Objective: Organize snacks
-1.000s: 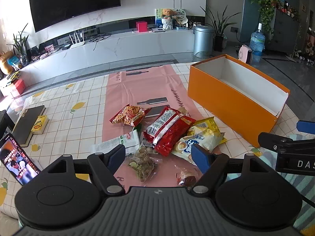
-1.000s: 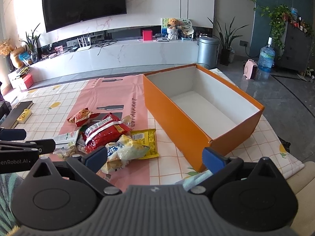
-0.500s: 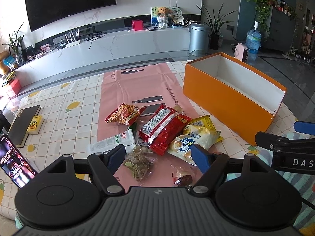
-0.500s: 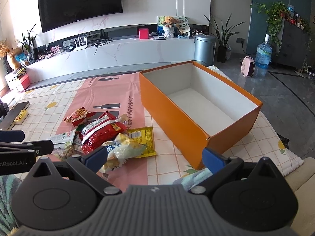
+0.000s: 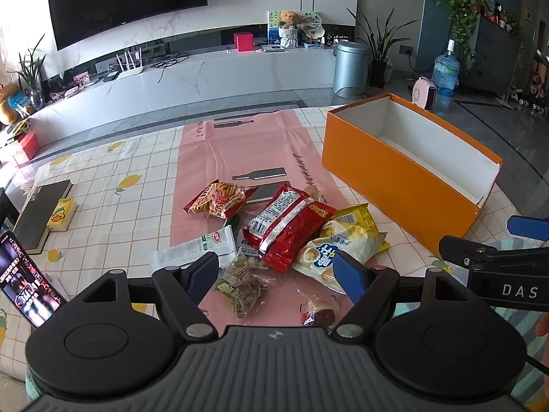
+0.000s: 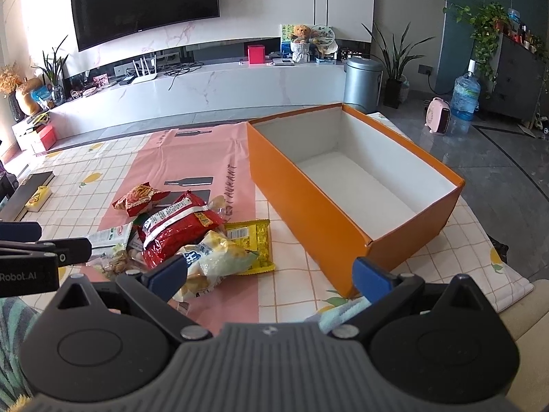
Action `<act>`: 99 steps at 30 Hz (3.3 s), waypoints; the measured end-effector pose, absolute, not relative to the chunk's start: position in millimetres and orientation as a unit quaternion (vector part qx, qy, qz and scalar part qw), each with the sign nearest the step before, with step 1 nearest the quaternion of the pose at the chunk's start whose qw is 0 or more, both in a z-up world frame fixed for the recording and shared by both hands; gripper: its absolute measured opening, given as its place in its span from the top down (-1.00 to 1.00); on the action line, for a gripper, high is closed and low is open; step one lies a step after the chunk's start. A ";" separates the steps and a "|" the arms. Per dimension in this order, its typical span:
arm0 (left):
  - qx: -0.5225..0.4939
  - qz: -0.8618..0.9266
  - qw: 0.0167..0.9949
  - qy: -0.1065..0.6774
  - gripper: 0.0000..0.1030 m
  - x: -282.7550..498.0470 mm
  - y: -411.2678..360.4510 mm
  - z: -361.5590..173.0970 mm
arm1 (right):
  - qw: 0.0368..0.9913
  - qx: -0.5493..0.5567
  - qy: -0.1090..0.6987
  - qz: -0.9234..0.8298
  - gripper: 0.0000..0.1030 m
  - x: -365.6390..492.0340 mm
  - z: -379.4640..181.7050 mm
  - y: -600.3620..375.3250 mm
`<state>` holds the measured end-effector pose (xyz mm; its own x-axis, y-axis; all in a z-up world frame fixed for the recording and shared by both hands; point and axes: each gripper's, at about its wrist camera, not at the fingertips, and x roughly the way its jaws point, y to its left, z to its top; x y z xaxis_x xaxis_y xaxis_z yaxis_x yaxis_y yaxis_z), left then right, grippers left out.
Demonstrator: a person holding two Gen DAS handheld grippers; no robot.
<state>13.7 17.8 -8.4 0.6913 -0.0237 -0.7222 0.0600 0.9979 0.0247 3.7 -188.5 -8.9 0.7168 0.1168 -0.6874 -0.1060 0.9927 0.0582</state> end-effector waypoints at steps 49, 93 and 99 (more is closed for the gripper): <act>-0.032 -0.121 0.809 0.575 -0.16 85.2 9.7 -135.9 | 0.868 -0.020 0.449 0.212 -0.65 115.9 -115.4 -131.9; -0.095 -0.091 0.875 0.465 0.17 37.0 40.2 -41.2 | 0.924 -0.031 0.346 0.160 0.76 55.9 -17.7 -184.4; -0.077 -0.112 0.890 0.434 0.17 43.0 19.3 -11.3 | 0.939 -0.020 0.315 0.138 0.76 47.8 7.5 -215.9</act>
